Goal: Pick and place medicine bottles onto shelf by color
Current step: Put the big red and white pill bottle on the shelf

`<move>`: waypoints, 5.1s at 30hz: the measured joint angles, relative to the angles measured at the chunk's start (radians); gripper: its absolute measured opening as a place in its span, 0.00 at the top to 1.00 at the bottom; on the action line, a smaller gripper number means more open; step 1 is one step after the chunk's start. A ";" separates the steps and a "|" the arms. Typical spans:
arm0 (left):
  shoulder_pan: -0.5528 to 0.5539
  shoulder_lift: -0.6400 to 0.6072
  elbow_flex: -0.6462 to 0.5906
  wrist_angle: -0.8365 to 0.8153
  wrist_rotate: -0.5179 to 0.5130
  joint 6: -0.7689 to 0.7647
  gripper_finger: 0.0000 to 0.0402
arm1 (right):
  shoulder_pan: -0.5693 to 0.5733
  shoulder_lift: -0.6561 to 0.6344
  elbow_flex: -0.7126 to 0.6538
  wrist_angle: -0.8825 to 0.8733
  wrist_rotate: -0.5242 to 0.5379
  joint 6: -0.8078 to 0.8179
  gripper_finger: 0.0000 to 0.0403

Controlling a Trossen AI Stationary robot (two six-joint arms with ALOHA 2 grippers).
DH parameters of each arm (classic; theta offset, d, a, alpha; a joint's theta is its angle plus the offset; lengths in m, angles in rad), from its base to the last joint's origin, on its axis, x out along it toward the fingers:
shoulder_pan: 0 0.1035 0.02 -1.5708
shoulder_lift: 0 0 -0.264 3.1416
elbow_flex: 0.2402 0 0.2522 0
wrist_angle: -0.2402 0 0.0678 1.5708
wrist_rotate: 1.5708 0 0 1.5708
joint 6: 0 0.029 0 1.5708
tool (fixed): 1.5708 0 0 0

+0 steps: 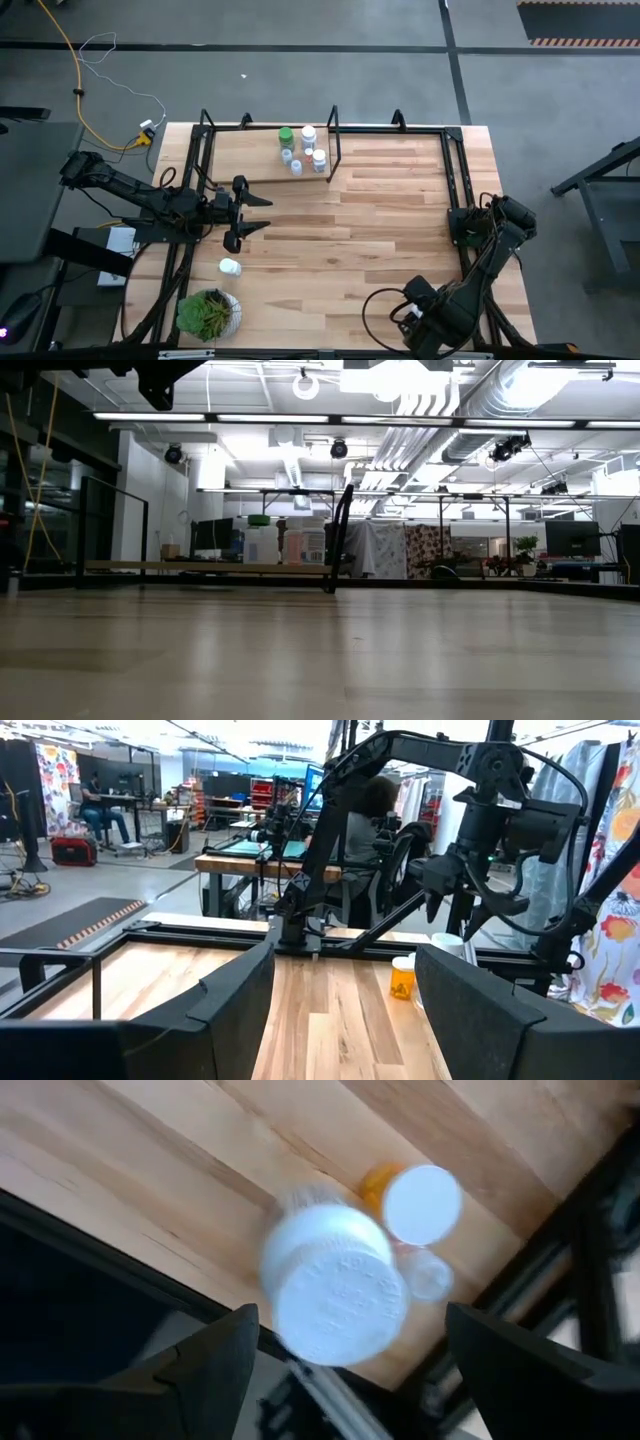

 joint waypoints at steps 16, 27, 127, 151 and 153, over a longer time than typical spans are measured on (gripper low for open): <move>0.000 0.000 0.000 0.000 0.001 -0.023 0.42 | 0.075 -0.067 0.000 0.064 0.076 -0.127 0.22; 0.000 0.000 0.023 0.003 0.045 -0.023 0.42 | 0.106 -0.079 0.000 0.065 0.183 -0.124 0.23; 0.039 0.000 0.024 -0.026 0.045 -0.023 0.42 | 0.079 -0.217 -0.339 0.324 0.178 -0.017 0.23; 0.039 0.000 0.024 -0.026 0.045 -0.024 0.42 | 0.079 -0.243 -0.357 0.372 0.200 0.007 0.23; 0.039 0.000 0.024 -0.026 0.045 -0.024 0.42 | 0.079 -0.241 -0.366 0.369 0.190 0.007 0.23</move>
